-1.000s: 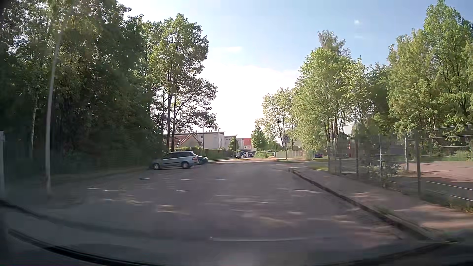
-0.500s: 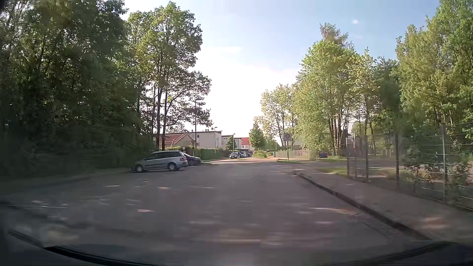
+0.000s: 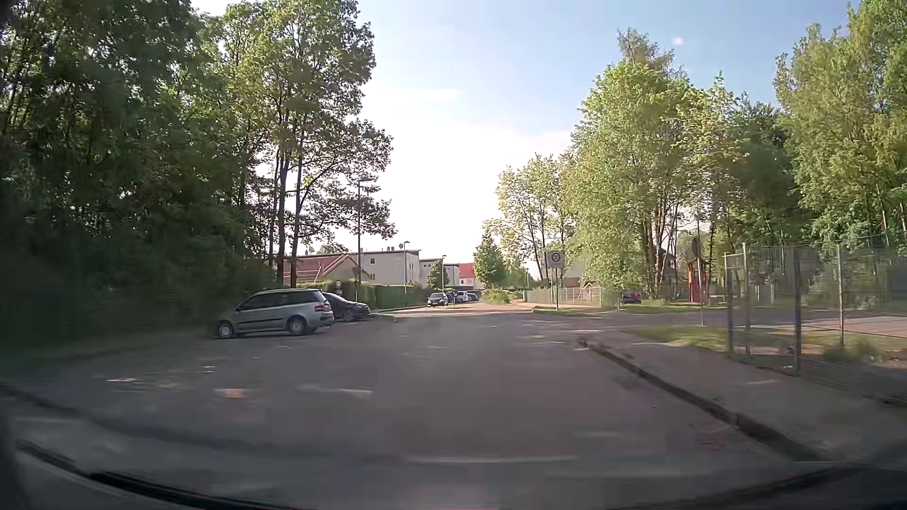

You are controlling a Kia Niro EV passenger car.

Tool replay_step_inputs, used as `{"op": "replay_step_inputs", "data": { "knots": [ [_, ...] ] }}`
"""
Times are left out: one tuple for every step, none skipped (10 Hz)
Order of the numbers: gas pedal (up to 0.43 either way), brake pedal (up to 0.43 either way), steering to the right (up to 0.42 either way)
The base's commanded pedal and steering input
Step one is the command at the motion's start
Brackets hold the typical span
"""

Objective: Follow the waypoints while adhering to traffic rules and regulations

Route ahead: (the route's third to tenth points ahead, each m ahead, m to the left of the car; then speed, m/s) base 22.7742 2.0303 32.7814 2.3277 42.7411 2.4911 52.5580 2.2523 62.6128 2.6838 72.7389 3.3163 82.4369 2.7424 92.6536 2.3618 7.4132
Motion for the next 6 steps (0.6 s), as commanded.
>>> {"op": "replay_step_inputs", "data": {
  "knots": [
    [0.000,0.000,0.006],
    [0.000,0.000,0.006],
    [0.000,0.000,0.006],
    [0.000,0.000,0.006],
    [0.000,0.000,0.006],
    [0.039,0.000,0.006]
  ]
}}
